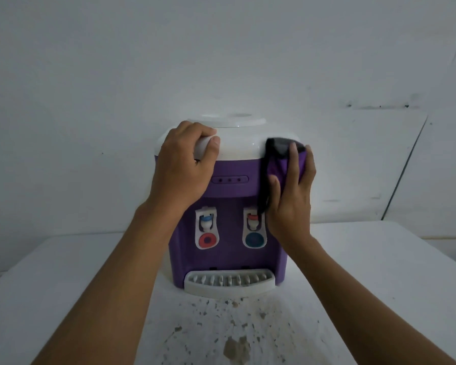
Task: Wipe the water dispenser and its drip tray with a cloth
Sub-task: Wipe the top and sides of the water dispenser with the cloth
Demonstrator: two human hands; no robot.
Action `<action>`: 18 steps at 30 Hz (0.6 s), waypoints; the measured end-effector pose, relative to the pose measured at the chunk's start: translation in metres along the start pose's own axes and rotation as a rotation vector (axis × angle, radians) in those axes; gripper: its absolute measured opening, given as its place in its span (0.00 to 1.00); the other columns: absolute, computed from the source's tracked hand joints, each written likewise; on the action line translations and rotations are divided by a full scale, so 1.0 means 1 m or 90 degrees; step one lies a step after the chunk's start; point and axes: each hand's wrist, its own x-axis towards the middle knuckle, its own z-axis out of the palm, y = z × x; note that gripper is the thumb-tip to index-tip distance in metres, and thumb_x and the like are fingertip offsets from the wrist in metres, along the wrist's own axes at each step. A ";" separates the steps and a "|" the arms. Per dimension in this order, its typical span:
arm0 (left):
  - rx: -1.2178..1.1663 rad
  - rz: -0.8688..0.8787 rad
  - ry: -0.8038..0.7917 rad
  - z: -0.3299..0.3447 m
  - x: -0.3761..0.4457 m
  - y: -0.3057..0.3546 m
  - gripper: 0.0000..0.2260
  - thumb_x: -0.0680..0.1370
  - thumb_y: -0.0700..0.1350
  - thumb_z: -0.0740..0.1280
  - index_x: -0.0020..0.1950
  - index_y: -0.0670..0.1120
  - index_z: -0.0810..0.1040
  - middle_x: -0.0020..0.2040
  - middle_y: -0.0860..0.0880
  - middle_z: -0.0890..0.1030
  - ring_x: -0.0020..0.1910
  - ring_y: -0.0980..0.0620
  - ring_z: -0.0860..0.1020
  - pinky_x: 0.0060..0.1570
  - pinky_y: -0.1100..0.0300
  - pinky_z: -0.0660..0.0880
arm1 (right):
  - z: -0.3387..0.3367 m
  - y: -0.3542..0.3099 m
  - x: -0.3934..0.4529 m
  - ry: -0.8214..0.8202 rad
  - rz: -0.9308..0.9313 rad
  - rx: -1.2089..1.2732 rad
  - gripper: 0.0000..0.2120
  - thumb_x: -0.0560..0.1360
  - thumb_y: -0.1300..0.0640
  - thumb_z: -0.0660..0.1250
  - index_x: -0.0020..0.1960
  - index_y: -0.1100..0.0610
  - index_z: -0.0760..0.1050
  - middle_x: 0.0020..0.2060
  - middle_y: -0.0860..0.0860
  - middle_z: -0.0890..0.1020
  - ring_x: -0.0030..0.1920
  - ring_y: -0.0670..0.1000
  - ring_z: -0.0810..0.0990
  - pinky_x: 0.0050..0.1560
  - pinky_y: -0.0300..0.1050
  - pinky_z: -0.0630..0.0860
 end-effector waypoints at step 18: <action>-0.154 -0.088 -0.132 -0.025 0.005 -0.001 0.23 0.80 0.49 0.54 0.68 0.46 0.82 0.62 0.56 0.80 0.60 0.64 0.76 0.66 0.58 0.76 | -0.014 -0.005 -0.036 -0.003 0.073 0.107 0.25 0.87 0.54 0.53 0.83 0.46 0.56 0.83 0.48 0.55 0.81 0.41 0.54 0.75 0.30 0.59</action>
